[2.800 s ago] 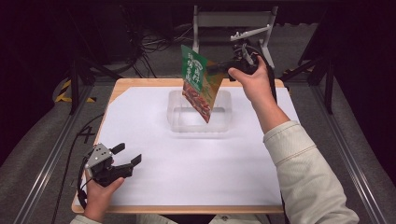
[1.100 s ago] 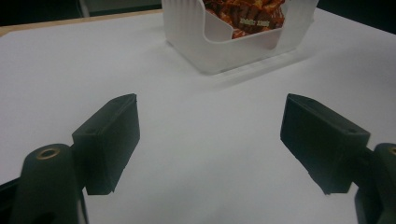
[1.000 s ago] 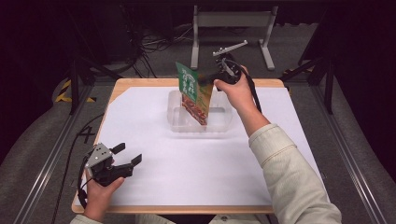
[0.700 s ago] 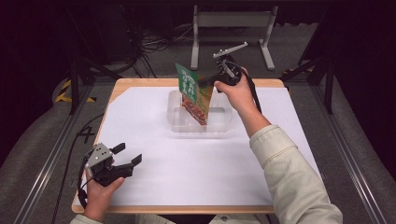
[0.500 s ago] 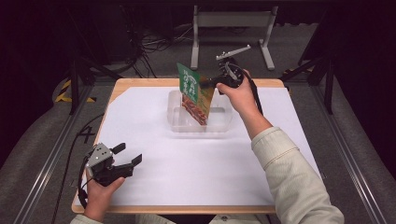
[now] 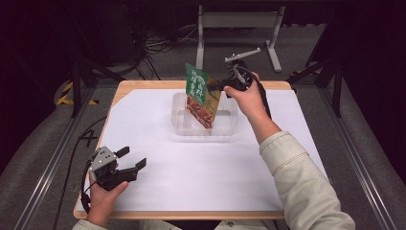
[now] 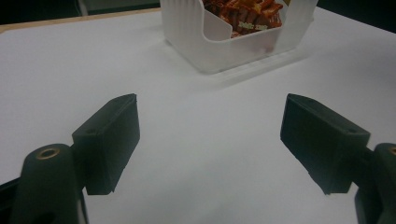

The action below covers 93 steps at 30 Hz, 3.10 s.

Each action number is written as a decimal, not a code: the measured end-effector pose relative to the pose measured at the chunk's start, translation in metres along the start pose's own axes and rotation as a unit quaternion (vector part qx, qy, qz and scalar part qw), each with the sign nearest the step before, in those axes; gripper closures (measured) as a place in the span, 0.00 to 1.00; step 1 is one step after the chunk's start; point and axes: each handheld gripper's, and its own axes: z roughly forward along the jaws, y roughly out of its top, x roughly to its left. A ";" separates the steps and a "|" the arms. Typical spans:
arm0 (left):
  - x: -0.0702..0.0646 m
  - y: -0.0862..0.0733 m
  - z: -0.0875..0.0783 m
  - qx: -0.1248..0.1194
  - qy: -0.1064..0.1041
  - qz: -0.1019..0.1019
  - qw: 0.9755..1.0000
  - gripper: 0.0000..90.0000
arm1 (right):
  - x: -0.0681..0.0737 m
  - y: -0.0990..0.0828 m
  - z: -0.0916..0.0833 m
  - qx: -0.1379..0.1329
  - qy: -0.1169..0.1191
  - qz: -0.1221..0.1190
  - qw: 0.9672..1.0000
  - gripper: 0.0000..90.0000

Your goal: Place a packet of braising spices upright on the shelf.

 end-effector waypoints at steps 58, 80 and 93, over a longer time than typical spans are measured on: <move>-0.004 0.010 0.014 -0.002 -0.027 0.008 1.000 0.23 | 0.031 -0.070 -0.138 -0.119 -0.028 -0.085 0.989 0.37; -0.005 0.010 0.008 -0.011 -0.047 0.018 0.999 0.22 | 0.040 -0.126 -0.152 -0.142 -0.061 -0.143 0.978 0.36; -0.010 0.010 0.003 -0.018 -0.063 0.020 0.998 0.22 | 0.044 -0.161 -0.147 -0.138 -0.064 -0.158 0.976 0.35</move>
